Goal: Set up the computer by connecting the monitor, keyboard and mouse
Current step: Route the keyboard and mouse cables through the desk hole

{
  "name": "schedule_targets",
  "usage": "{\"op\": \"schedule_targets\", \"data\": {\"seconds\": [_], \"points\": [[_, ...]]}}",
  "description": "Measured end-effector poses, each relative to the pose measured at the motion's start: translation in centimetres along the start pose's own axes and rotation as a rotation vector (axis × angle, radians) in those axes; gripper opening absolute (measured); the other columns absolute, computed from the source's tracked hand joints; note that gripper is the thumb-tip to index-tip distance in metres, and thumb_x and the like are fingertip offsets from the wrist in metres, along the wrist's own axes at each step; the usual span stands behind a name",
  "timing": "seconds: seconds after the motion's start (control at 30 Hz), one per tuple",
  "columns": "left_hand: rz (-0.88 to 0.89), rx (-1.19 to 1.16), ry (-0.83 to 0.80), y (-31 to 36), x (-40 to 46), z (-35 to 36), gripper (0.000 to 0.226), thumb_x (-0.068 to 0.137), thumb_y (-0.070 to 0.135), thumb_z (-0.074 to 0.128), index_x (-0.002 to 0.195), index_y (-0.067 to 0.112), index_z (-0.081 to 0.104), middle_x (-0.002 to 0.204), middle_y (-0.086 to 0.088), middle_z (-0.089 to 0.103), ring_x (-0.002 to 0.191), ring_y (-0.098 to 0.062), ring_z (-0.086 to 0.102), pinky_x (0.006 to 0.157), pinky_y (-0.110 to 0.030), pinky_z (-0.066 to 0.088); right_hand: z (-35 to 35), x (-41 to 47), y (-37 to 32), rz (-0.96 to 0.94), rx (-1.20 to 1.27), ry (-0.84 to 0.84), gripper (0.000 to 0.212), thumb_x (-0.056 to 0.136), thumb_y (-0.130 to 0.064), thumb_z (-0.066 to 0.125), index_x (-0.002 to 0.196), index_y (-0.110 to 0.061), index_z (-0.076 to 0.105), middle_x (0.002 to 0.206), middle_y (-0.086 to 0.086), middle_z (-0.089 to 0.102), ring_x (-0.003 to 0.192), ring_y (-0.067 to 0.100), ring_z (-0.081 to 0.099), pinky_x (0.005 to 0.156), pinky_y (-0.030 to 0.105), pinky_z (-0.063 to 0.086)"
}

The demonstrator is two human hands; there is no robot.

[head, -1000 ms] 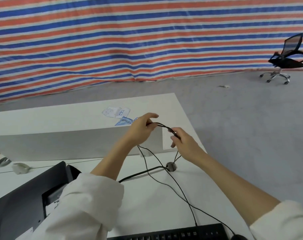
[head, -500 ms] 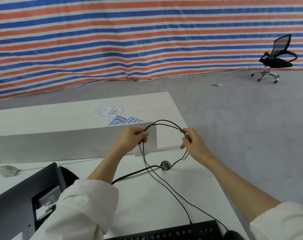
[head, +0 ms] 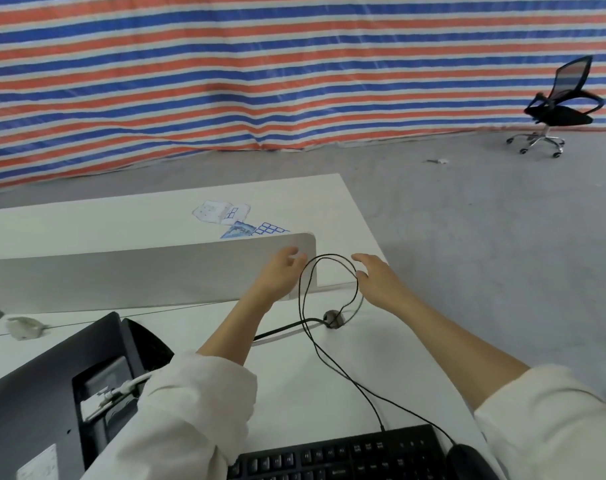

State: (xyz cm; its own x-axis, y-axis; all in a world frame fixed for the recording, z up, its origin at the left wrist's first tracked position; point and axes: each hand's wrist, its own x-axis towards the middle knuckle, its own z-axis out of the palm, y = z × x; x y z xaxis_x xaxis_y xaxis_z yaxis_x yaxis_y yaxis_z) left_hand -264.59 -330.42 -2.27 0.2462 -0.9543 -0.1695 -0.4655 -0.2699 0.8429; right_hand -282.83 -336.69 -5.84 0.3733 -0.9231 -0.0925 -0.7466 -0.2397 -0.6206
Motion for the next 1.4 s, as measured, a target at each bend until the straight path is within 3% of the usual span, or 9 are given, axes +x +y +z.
{"op": "schedule_targets", "data": {"seconds": [0.13,0.47,0.73,0.83,0.9,0.97,1.17,1.3,1.4], "points": [[-0.019,0.037,0.011,-0.9,-1.0,0.5,0.043,0.099,0.030,0.042,0.136,0.008,0.044,0.132,-0.011,0.054,0.119,-0.024,0.050,0.094,-0.029,0.038,0.8,-1.4,0.6,0.055,0.047,-0.044,0.042,0.098,-0.011,0.035,0.141,-0.012,0.035,0.146,0.011,0.034,0.133,0.024,0.036,0.105,0.027,0.027],[-0.103,0.042,-0.036,-4.5,-4.9,5.1,0.023,0.094,0.019,0.045,0.101,0.008,0.064,0.098,-0.010,0.067,0.094,-0.027,0.062,0.078,-0.034,0.048,6.6,-5.7,3.6,0.161,0.083,-0.230,0.038,0.097,-0.016,0.036,0.132,-0.011,0.049,0.137,0.008,0.050,0.125,0.021,0.046,0.101,0.026,0.035],[-0.191,0.139,0.026,-9.4,-7.3,4.9,0.017,0.095,0.018,0.043,0.090,0.015,0.059,0.095,-0.011,0.066,0.090,-0.028,0.059,0.079,-0.033,0.047,14.3,-6.2,3.4,0.313,0.347,-0.462,0.071,0.097,-0.019,0.048,0.151,-0.013,0.003,0.158,0.002,0.010,0.143,0.021,0.018,0.112,0.029,0.020],[-0.195,0.207,-0.021,-10.7,-7.1,4.4,0.013,0.093,0.018,0.043,0.082,0.020,0.048,0.081,-0.004,0.053,0.074,-0.020,0.046,0.065,-0.028,0.036,15.3,-4.6,2.6,0.352,0.454,-0.424,0.063,0.096,-0.016,0.047,0.149,-0.010,0.014,0.150,0.010,0.032,0.135,0.022,0.035,0.102,0.027,0.032],[-0.198,0.199,-0.018,-11.3,-6.8,4.3,0.014,0.093,0.018,0.043,0.080,0.019,0.049,0.080,-0.004,0.053,0.073,-0.019,0.046,0.067,-0.028,0.036,15.8,-3.9,1.8,0.337,0.427,-0.333,0.037,0.098,-0.018,0.039,0.133,-0.008,0.038,0.119,0.013,0.059,0.111,0.026,0.056,0.081,0.026,0.042],[-0.206,0.128,-0.025,-11.4,-6.4,4.7,0.018,0.095,0.019,0.042,0.084,0.016,0.056,0.084,-0.005,0.060,0.077,-0.022,0.055,0.072,-0.029,0.041,15.5,-3.8,1.1,0.282,0.349,-0.153,0.026,0.100,-0.020,0.029,0.115,-0.009,0.047,0.097,0.007,0.058,0.097,0.031,0.061,0.076,0.034,0.046],[-0.149,0.030,0.031,-9.2,-3.8,7.5,0.028,0.096,0.015,0.044,0.120,0.008,0.057,0.108,-0.005,0.065,0.095,-0.021,0.065,0.085,-0.028,0.047,10.4,-5.6,1.7,0.134,0.344,0.279,0.028,0.101,-0.030,0.030,0.118,-0.014,0.046,0.077,-0.004,0.055,0.074,0.026,0.055,0.068,0.040,0.046],[0.091,0.083,0.073,-6.4,-0.4,8.8,0.071,0.088,0.003,0.057,0.147,0.021,0.023,0.148,-0.012,0.026,0.119,-0.024,0.049,0.083,-0.015,0.037,7.2,-6.0,3.1,0.071,0.391,0.298,0.027,0.100,-0.019,0.033,0.114,-0.013,0.054,0.066,-0.013,0.048,0.062,0.015,0.048,0.071,0.052,0.052],[0.233,0.238,-0.057,-4.6,2.1,9.6,0.074,0.087,0.004,0.060,0.148,0.027,0.024,0.156,-0.011,0.008,0.141,-0.019,0.022,0.079,-0.004,0.023,5.9,-6.8,3.3,0.082,0.496,0.247,0.024,0.099,-0.012,0.034,0.104,-0.010,0.057,0.066,-0.008,0.046,0.056,0.011,0.047,0.065,0.035,0.055]]}}
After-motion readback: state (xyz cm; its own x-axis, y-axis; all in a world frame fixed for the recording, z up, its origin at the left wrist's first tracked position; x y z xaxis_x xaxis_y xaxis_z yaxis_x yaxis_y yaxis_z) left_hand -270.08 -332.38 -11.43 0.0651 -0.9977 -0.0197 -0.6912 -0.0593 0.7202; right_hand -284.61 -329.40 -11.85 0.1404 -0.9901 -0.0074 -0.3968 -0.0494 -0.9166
